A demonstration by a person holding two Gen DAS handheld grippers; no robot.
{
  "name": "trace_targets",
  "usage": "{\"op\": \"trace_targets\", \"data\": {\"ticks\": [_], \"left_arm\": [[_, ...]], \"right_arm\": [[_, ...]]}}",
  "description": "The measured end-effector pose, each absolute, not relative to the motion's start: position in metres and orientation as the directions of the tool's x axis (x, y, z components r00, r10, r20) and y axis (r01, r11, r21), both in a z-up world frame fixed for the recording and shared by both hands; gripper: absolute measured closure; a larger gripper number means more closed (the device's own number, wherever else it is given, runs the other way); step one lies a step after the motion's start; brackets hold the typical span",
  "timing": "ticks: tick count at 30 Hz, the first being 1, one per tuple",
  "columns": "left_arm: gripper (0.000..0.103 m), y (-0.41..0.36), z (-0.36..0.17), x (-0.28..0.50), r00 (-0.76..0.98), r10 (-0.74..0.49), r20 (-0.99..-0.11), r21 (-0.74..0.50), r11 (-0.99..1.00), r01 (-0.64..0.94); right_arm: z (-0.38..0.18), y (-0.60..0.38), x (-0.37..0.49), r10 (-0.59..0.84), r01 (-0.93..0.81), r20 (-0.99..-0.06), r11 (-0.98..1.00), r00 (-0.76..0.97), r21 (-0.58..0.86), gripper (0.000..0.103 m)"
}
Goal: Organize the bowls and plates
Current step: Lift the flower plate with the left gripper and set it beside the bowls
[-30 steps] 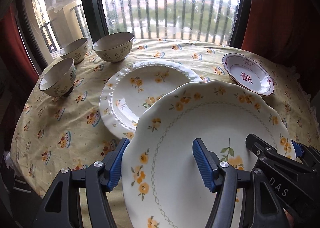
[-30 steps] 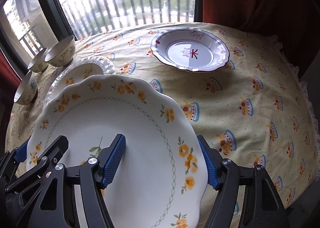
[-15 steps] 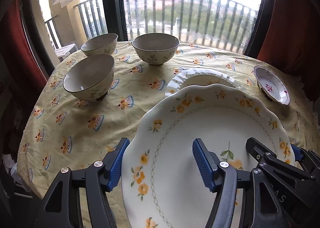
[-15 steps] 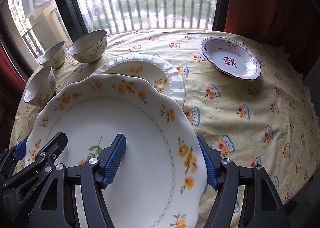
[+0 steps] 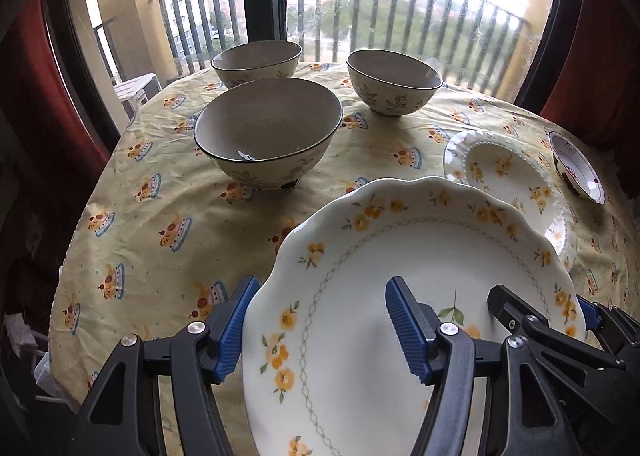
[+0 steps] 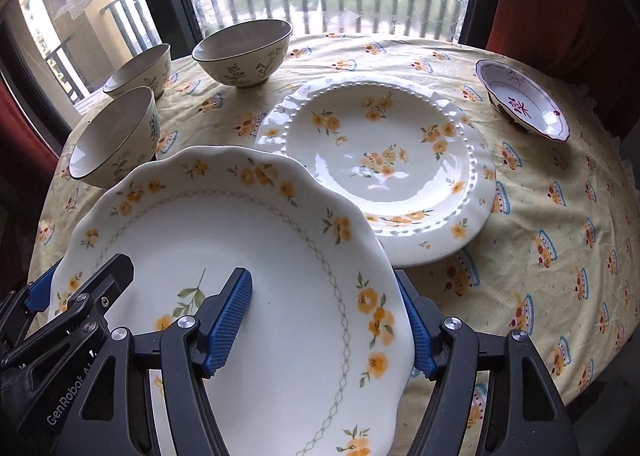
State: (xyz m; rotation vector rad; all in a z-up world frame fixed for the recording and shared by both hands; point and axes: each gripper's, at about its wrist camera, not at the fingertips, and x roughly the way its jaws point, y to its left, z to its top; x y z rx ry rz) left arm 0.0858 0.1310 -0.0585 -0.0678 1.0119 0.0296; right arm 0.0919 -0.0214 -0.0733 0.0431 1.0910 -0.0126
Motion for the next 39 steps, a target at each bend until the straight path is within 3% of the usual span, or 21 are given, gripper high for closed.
{"op": "trace_targets", "data": {"ticks": [11, 24, 27, 33, 39], "left_arm": [[0.037, 0.170, -0.087, 0.096, 0.453, -0.018, -0.892, -0.058, 0.996, -0.075], [0.035, 0.161, -0.104, 0.097, 0.418, -0.031, -0.908, -0.030, 1.000, 0.009], [0.032, 0.163, -0.105, 0.098, 0.396, -0.050, -0.917, -0.048, 0.999, 0.013], [0.015, 0.170, -0.096, 0.091, 0.393, -0.073, -0.917, -0.071, 0.997, 0.019], [0.011, 0.166, -0.074, 0.086, 0.425, -0.089, -0.901, -0.074, 0.996, 0.053]], "right_arm": [[-0.104, 0.020, 0.102, 0.015, 0.022, -0.924, 0.999, 0.383, 0.025, 0.029], [-0.117, 0.020, 0.107, -0.045, 0.065, -0.935, 0.998, 0.352, -0.024, 0.028], [-0.115, 0.023, 0.107, -0.065, 0.027, -0.932, 0.998, 0.356, -0.059, 0.028], [-0.109, 0.015, 0.102, -0.041, 0.017, -0.939, 0.999, 0.342, -0.037, 0.025], [-0.087, 0.007, 0.095, -0.038, 0.030, -0.925, 0.999, 0.378, -0.029, 0.021]]}}
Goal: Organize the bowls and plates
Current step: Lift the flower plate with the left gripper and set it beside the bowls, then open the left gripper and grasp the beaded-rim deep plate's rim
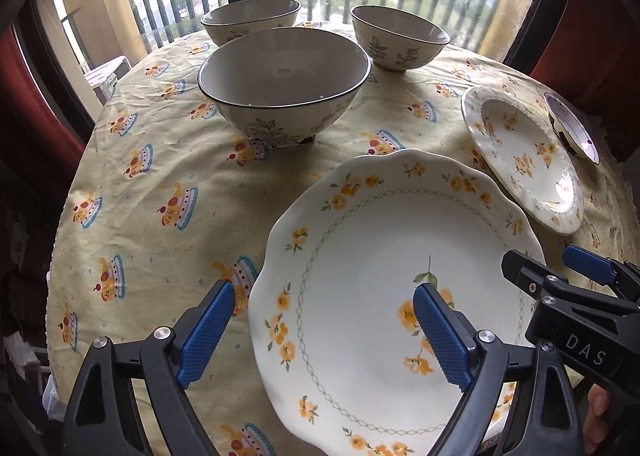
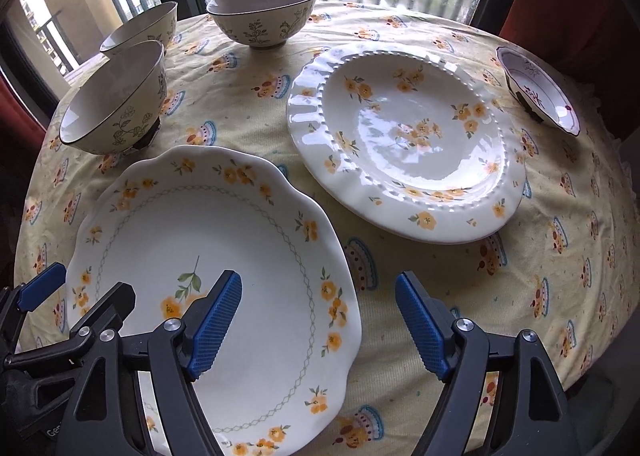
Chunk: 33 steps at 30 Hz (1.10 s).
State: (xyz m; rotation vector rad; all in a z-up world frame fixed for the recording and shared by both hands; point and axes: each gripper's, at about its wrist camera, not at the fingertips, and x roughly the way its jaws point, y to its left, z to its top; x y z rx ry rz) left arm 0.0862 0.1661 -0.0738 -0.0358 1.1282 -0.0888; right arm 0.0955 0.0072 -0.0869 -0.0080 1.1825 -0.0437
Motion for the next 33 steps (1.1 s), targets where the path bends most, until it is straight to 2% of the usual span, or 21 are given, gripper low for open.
{"op": "trace_targets", "data": {"ticks": [15, 33], "left_arm": [[0.010, 0.107, -0.030, 0.100, 0.497, -0.125, -0.859, -0.079, 0.991, 0.112], [0.010, 0.014, -0.037, 0.161, 0.514, -0.075, -0.854, -0.067, 0.997, 0.034]], "right_arm": [[-0.024, -0.034, 0.097, -0.036, 0.046, -0.870, 0.999, 0.492, -0.015, 0.021], [-0.021, -0.133, 0.157, 0.006, 0.025, -0.816, 0.999, 0.578, 0.025, 0.021]]}}
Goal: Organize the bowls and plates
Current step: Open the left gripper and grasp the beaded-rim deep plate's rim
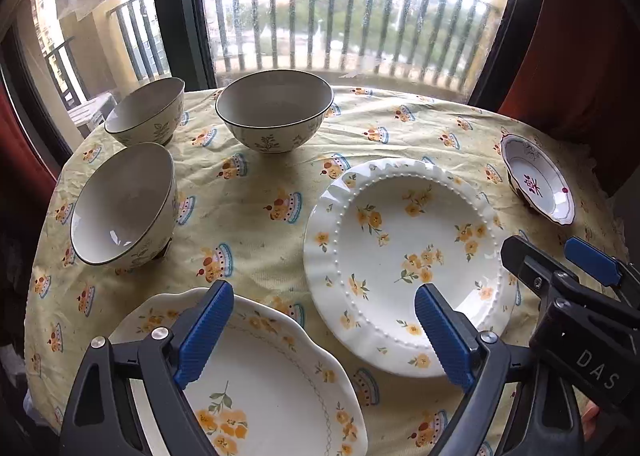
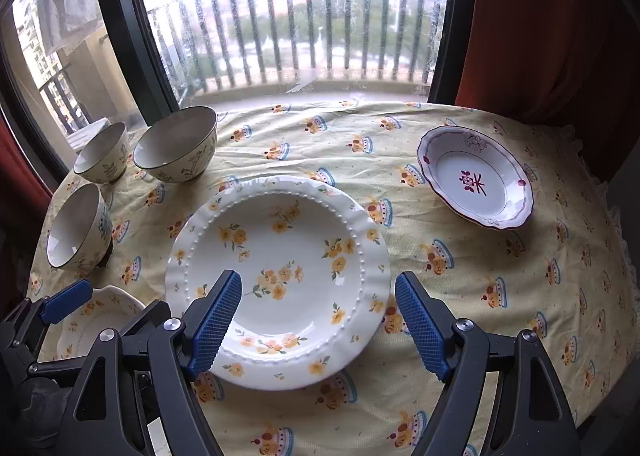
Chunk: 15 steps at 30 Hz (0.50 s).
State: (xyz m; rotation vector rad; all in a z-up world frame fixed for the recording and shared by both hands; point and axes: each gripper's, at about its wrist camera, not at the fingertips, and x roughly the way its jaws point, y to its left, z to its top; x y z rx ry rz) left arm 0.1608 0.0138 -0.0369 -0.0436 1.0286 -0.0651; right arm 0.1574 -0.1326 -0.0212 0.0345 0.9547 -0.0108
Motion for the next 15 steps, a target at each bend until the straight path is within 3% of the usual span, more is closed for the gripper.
{"op": "trace_targets", "data": {"ticks": [8, 15], "left_arm": [[0.013, -0.017, -0.062, 0.190, 0.501, 0.012, -0.866, 0.011, 1.000, -0.005], [0.016, -0.022, -0.083, 0.216, 0.492, 0.055, -0.869, 0.055, 0.998, -0.013]], "right_arm": [[-0.043, -0.155, 0.194, 0.022, -0.076, -0.814, 0.997, 0.580, -0.027, 0.021], [-0.076, -0.174, 0.230, 0.067, -0.039, -0.861, 0.998, 0.504, 0.055, 0.021]]}}
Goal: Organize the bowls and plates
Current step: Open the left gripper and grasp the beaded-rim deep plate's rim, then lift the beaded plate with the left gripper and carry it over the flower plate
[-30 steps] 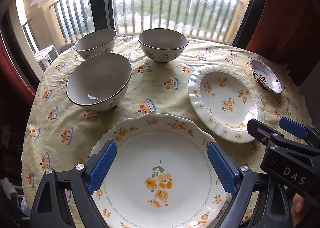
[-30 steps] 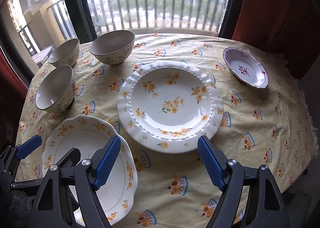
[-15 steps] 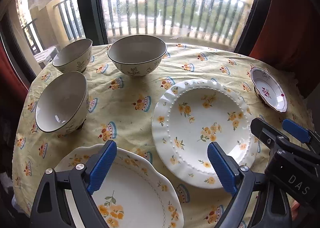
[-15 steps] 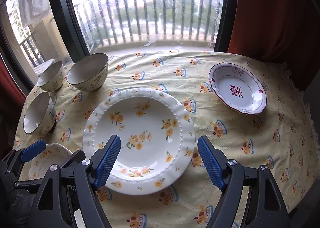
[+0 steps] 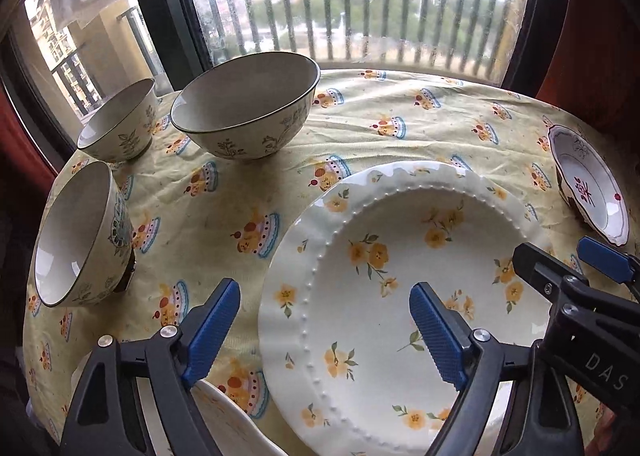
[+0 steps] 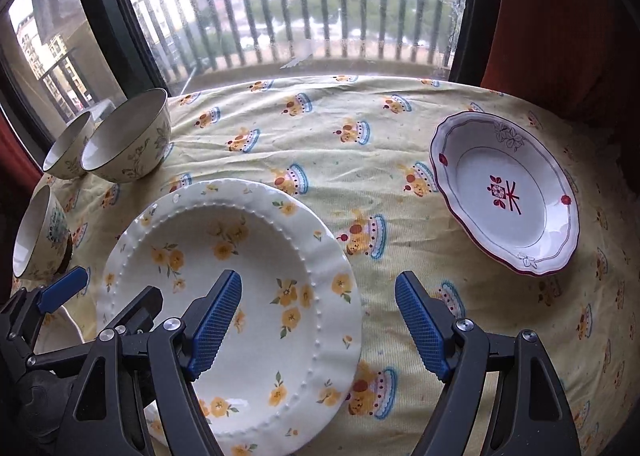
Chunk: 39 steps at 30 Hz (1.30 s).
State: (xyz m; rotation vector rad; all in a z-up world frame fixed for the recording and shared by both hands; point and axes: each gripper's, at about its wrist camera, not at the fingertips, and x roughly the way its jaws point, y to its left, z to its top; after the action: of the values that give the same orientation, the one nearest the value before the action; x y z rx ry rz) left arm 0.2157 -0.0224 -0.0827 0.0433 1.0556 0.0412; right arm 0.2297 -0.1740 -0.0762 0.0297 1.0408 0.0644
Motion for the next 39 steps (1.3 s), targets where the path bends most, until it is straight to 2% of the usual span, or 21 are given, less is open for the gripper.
{"op": "trace_targets", "data": {"ticks": [7, 12, 14, 16, 18, 21, 25, 28, 32, 37, 39], "left_arm": [[0.023, -0.023, -0.102, 0.228, 0.438, 0.049, -0.898, 0.044, 0.999, -0.022], [0.022, -0.024, -0.104, 0.228, 0.442, 0.042, -0.896, 0.038, 0.999, -0.018], [0.022, -0.023, -0.103, 0.227, 0.442, 0.044, -0.896, 0.040, 0.999, -0.018], [0.022, -0.022, -0.102, 0.226, 0.444, 0.043, -0.895, 0.041, 0.999, -0.013], [0.022, -0.023, -0.102, 0.227, 0.444, 0.039, -0.895, 0.042, 0.999, -0.005], [0.024, -0.027, -0.103, 0.230, 0.443, 0.033, -0.896, 0.036, 0.999, -0.002], [0.024, -0.025, -0.099, 0.231, 0.439, -0.029, -0.898, -0.045, 0.999, -0.026], [0.024, -0.040, -0.101, 0.228, 0.434, -0.023, -0.901, -0.013, 1.000, 0.025], [0.024, -0.053, -0.100, 0.223, 0.427, -0.057, -0.903, -0.038, 0.998, 0.052], [0.025, -0.068, -0.103, 0.219, 0.428, -0.003, -0.904, 0.034, 0.996, 0.080], [0.025, -0.067, -0.104, 0.221, 0.419, -0.013, -0.908, 0.022, 0.997, 0.077]], "right_arm": [[-0.095, -0.172, 0.247, 0.067, -0.067, -0.883, 0.997, 0.465, 0.040, 0.021], [-0.105, -0.174, 0.253, 0.094, -0.067, -0.894, 0.995, 0.437, 0.072, 0.022], [-0.106, -0.174, 0.255, 0.103, -0.081, -0.894, 0.994, 0.437, 0.075, 0.029], [-0.107, -0.171, 0.256, 0.108, -0.099, -0.894, 0.992, 0.434, 0.072, 0.041], [-0.108, -0.168, 0.257, 0.123, -0.119, -0.897, 0.990, 0.425, 0.080, 0.045], [-0.108, -0.169, 0.256, 0.125, -0.124, -0.896, 0.989, 0.426, 0.080, 0.046], [-0.107, -0.175, 0.251, 0.119, -0.127, -0.898, 0.989, 0.424, 0.071, 0.047], [-0.107, -0.185, 0.246, 0.105, -0.106, -0.906, 0.992, 0.410, 0.067, 0.047], [-0.106, -0.201, 0.238, 0.076, -0.061, -0.918, 0.997, 0.390, 0.057, 0.046], [-0.106, -0.211, 0.227, 0.048, -0.046, -0.920, 0.998, 0.388, 0.033, 0.046], [-0.106, -0.211, 0.224, 0.042, -0.045, -0.915, 0.999, 0.400, 0.026, 0.046]]}}
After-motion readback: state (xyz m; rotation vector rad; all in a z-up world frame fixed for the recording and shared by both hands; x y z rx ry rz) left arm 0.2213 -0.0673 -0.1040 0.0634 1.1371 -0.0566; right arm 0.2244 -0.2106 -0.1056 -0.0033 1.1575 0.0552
